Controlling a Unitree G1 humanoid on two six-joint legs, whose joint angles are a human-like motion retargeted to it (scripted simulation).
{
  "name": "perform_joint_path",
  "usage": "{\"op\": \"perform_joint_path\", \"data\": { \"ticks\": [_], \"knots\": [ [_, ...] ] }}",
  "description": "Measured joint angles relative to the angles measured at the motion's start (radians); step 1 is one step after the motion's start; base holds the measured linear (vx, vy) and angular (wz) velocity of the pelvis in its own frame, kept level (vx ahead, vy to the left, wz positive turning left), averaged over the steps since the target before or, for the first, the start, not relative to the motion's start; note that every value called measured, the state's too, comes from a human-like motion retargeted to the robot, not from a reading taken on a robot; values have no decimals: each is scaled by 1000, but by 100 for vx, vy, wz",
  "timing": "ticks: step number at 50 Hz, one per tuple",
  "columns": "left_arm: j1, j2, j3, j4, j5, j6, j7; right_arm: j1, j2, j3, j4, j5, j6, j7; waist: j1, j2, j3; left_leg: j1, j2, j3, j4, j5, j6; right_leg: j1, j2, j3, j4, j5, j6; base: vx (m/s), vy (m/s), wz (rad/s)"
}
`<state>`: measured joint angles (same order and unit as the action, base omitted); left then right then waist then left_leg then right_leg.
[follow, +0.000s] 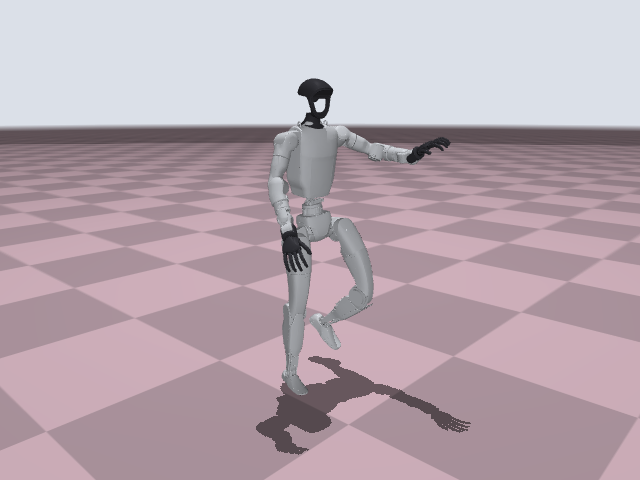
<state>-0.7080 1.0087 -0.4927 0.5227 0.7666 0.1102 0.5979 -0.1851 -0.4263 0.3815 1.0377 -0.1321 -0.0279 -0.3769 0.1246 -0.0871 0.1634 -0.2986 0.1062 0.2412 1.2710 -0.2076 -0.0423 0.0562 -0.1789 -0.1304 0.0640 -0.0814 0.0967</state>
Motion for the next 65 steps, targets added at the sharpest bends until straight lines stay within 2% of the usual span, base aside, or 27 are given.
{"op": "perform_joint_path", "data": {
  "ticks": [5,9,15,18,20,23,26,28,29,32,33,35,38,42,45,50,52,55,60,65],
  "knots": [
    [-119,111,111,-187,31,58,36,-133,9,81,-104,-17,-2,28,67,-9,-6,-108,53,72,81,-78,33,39,-25,41,17,-41,10,38,2,-46],
    [-216,164,152,-260,50,101,38,-222,23,140,-168,-32,-3,65,91,-9,-10,-140,51,88,-73,-99,17,60,-33,57,40,-76,29,38,8,-27],
    [-332,169,161,-269,48,126,34,-288,47,174,-197,-68,7,107,87,-3,-10,-20,76,224,-642,-61,40,99,-30,37,67,-125,57,42,13,8],
    [-348,137,146,-245,35,108,35,-269,60,188,-183,-83,-2,121,75,0,-8,102,45,301,-1012,5,6,123,-17,16,95,-150,68,47,19,18],
    [-339,102,134,-218,36,92,19,-233,71,199,-165,-95,-10,133,64,8,-8,165,31,300,-1177,100,-23,141,3,2,127,-166,58,50,22,21],
    [-299,19,113,-140,51,80,-19,-154,84,209,-123,-124,-16,145,36,13,4,238,23,249,-1268,211,-27,156,18,-26,231,-165,3,51,25,43],
    [-252,-91,64,12,65,78,-50,-64,94,202,-67,-153,-19,139,0,15,40,310,24,200,-1273,187,-9,105,13,-52,477,-104,-110,49,25,73],
    [-226,-172,7,170,76,78,-78,-5,104,190,-25,-166,-21,132,-24,9,62,342,25,171,-1260,155,-1,13,-6,-66,708,-57,-195,44,20,78],
    [-214,-213,-28,266,81,74,-96,24,111,185,-6,-170,-24,128,-37,2,68,349,25,157,-1251,140,-2,-46,-24,-78,826,-54,-218,42,15,75],
    [-177,-338,-131,577,108,60,-155,105,129,166,37,-172,-42,121,-81,-19,81,355,26,118,-1221,103,-13,-205,-78,-119,1096,-128,-238,39,11,72],
    [-164,-381,-153,676,134,65,-188,125,134,156,48,-167,-47,134,-97,-18,88,358,30,104,-1217,98,-21,-242,-77,-127,1140,-179,-284,36,11,73],
    [-121,-449,-174,817,150,66,-216,166,136,140,55,-161,-63,142,-126,-17,103,367,40,80,-1207,83,-33,-311,-74,-144,1196,-234,-304,35,7,64],
    [-62,-511,-157,914,158,75,-210,221,130,108,44,-162,-81,153,-155,-16,114,371,52,52,-1196,59,-42,-407,-50,-153,1179,-262,-291,35,1,49],
    [-11,-541,-138,902,145,72,-176,278,118,72,25,-153,-91,159,-168,-13,122,378,57,18,-1191,30,-45,-477,-11,-140,982,-245,-247,36,-4,46],
    [-1,-552,-149,878,121,54,-152,303,112,59,24,-153,-90,154,-176,-17,131,391,42,-19,-1184,1,-50,-448,7,-113,689,-182,-167,41,-9,74],
    [-5,-547,-176,859,101,19,-111,302,102,50,43,-189,-71,147,-197,-52,146,457,-20,-96,-1161,-65,-58,-261,11,31,136,-12,15,50,-17,87],
    [-2,-532,-169,838,107,11,-107,285,97,44,56,-200,-62,150,-187,-58,134,473,-37,-113,-1134,-85,-50,-212,4,75,48,73,46,52,-24,36],
    [14,-492,-132,772,116,0,-99,245,91,24,80,-204,-47,134,-151,-43,101,460,-33,-104,-1043,-84,-33,-173,-1,71,27,135,44,49,-25,1],
    [47,-353,-77,512,75,-20,-78,122,72,3,113,-140,-14,59,-74,-13,65,283,-4,-63,-615,-10,3,-116,-11,64,60,58,44,43,-22,-9],
    [13,-200,-31,231,-15,-10,-25,13,23,6,72,-13,0,8,1,-13,41,78,10,27,-199,-92,18,-41,-56,49,40,16,30,35,-12,15]
  ]
}}
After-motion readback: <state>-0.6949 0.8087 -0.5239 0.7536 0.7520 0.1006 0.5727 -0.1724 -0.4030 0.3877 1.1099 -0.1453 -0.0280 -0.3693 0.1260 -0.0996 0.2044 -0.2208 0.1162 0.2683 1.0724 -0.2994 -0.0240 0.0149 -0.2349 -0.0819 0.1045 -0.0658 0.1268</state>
